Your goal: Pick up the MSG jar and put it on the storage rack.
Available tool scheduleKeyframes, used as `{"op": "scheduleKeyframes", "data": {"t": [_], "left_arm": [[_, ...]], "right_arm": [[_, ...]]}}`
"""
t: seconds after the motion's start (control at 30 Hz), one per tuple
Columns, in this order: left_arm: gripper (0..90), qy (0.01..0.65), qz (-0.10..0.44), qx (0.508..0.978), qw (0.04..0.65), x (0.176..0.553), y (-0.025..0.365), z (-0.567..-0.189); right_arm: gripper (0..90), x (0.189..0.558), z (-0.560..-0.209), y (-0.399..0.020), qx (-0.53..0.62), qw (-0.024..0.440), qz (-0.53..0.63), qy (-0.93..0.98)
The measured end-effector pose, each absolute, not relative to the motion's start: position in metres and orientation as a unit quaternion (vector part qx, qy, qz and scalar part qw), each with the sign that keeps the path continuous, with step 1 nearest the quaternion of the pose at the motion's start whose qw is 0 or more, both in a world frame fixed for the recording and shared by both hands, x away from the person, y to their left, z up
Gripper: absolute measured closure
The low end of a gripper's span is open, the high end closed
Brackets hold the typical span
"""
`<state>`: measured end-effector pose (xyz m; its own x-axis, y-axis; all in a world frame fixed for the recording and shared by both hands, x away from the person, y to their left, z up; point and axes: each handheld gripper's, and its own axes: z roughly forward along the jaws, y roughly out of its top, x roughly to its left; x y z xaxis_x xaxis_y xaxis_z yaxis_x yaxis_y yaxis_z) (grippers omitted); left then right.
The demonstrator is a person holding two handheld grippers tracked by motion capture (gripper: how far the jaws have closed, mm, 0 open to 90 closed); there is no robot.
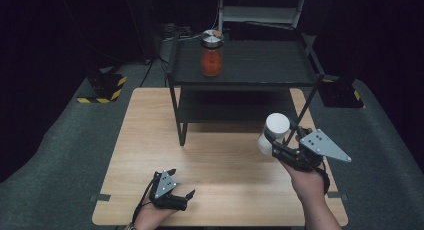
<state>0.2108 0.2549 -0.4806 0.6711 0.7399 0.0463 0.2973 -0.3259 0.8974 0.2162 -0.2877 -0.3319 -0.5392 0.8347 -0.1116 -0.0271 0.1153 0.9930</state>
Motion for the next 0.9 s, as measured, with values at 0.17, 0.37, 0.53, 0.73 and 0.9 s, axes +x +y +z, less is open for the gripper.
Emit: {"op": "scheduleKeyframes", "data": {"t": [0.17,0.37,0.53,0.73,0.9], "left_arm": [[0.7,0.332,0.232,0.780,0.476,0.211,0.255,-0.481],[0.7,0.332,0.232,0.780,0.477,0.211,0.256,-0.481],[0.7,0.332,0.231,0.780,0.478,0.211,0.256,-0.481],[0.6,0.333,0.230,0.780,0.477,0.211,0.256,-0.481],[0.7,0.333,0.229,0.780,0.478,0.211,0.257,-0.481]], "right_arm": [[33.6,0.217,-0.323,-0.288,0.309,0.366,0.592,0.648],[33.6,0.219,-0.308,-0.288,0.307,0.365,0.597,0.645],[33.6,0.220,-0.297,-0.288,0.304,0.368,0.600,0.642],[33.6,0.224,-0.281,-0.288,0.303,0.371,0.603,0.638],[33.6,0.226,-0.270,-0.287,0.302,0.372,0.606,0.635]]}}
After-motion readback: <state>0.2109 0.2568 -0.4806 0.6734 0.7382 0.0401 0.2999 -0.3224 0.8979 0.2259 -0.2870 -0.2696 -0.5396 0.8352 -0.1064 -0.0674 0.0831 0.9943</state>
